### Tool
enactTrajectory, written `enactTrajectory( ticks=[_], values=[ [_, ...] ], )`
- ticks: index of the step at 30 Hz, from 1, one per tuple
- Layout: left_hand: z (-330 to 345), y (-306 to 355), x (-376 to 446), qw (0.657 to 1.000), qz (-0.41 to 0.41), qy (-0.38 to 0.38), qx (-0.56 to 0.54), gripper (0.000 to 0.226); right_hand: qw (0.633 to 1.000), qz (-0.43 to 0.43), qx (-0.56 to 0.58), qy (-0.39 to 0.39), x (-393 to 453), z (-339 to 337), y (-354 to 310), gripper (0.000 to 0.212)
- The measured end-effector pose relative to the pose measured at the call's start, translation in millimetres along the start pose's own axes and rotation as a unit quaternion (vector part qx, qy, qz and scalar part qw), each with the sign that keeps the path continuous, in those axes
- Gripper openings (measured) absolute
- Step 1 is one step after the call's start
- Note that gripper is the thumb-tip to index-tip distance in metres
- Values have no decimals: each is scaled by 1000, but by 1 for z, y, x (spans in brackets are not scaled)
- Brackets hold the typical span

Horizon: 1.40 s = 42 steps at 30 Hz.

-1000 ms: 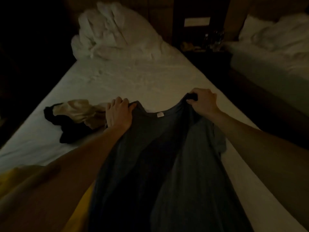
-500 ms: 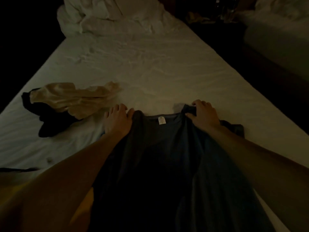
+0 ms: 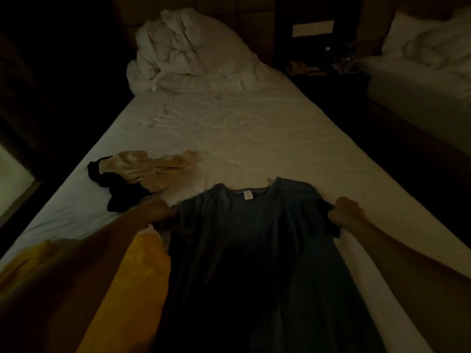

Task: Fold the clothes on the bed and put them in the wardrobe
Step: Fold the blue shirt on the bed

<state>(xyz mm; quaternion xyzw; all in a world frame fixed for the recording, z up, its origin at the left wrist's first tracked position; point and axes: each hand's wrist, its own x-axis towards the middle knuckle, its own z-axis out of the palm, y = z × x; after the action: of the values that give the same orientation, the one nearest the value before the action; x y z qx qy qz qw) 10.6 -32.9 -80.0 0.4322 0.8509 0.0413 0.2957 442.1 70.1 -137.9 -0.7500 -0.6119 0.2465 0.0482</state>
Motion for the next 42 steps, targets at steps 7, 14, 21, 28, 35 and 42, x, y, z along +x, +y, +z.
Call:
enactTrajectory(
  ticks=[7,14,21,28,35,42],
  values=[
    [-10,21,-8,964,57,241,-93,46,980,-63,162,93,-3,-9,2,21],
    [-1,114,-23,942,25,46,-332,18,949,-73,253,171,-3,-25,9,35],
    [44,139,-16,817,12,75,-572,27,899,-2,407,161,2,-30,11,44],
    [85,84,-17,989,147,29,0,16,860,-10,412,300,-8,-47,-11,26],
    [101,61,-51,964,232,98,83,13,934,-239,81,252,-42,-38,-104,11],
    [112,26,-67,940,199,-83,266,82,961,-255,93,-55,-97,32,-152,70]
  ],
)
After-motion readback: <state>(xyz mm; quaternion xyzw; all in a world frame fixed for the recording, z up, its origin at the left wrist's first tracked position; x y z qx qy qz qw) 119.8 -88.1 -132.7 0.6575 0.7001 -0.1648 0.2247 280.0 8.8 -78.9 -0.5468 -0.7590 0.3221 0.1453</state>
